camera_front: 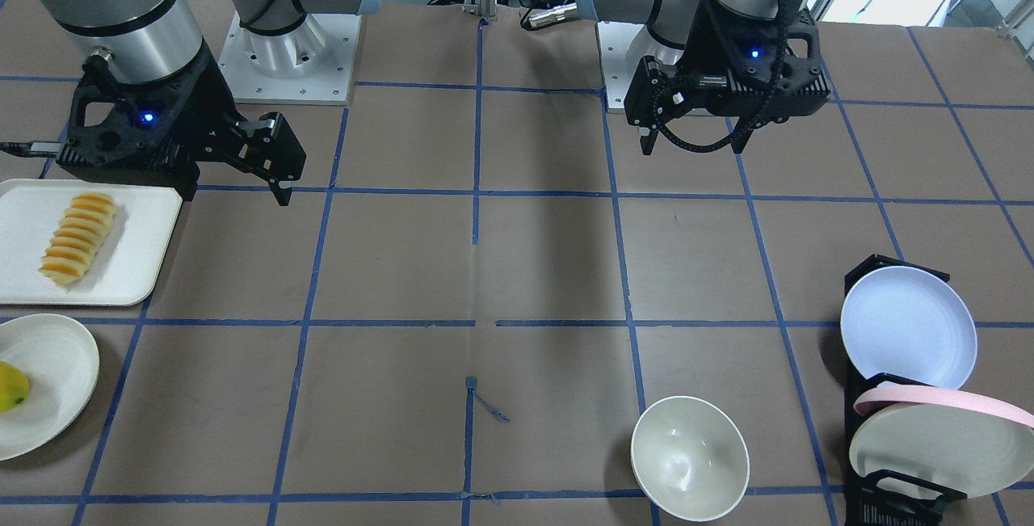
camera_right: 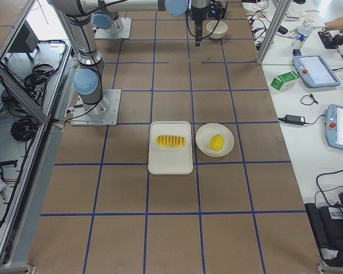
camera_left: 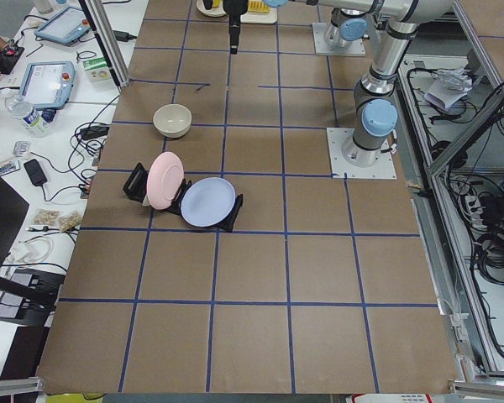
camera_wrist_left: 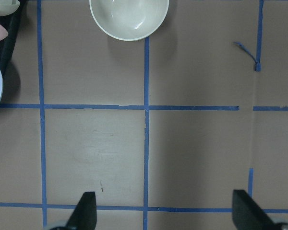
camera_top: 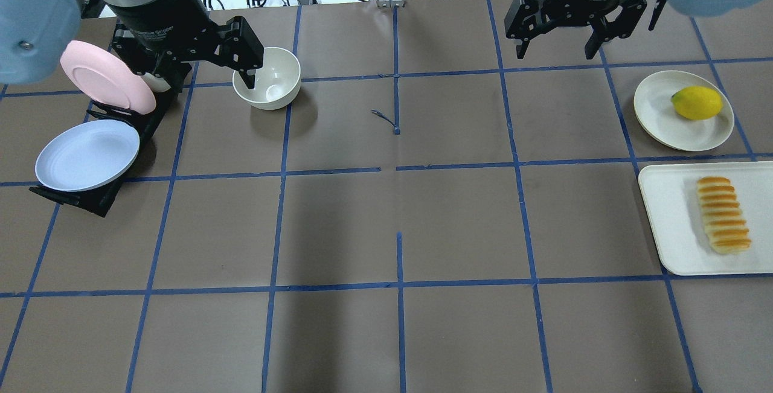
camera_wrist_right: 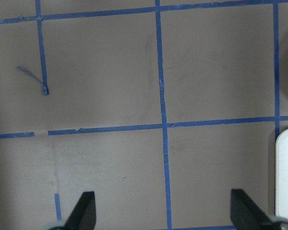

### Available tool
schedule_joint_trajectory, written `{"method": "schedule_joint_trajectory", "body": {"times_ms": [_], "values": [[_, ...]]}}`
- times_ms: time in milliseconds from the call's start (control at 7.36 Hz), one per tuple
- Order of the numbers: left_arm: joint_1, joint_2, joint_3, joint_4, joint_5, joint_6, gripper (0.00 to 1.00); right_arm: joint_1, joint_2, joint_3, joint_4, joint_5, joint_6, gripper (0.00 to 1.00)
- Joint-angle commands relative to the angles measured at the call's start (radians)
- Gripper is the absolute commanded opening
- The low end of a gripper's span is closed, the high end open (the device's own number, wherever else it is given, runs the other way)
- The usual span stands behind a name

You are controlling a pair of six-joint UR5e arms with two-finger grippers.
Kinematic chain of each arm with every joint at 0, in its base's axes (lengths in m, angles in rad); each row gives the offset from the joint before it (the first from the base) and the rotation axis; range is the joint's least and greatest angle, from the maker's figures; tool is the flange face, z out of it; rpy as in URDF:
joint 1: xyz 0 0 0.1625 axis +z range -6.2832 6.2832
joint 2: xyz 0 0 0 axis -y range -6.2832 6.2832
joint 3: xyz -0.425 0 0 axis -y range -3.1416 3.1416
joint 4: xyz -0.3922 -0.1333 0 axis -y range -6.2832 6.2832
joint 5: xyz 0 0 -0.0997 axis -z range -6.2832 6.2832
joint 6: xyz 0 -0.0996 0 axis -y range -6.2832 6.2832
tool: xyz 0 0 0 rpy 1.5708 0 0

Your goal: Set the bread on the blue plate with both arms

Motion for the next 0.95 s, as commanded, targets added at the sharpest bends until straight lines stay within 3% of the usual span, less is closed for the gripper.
{"method": "schedule_joint_trajectory", "body": {"times_ms": [0, 815], "values": [[0.0, -0.002, 0.002, 0.006, -0.003, -0.001, 1.0, -0.002, 0.0, 0.001, 0.0, 0.0, 0.0, 1.0], [0.002, -0.002, 0.002, 0.007, -0.003, 0.0, 1.0, -0.014, 0.003, 0.003, -0.005, -0.005, -0.064, 1.0]]}}
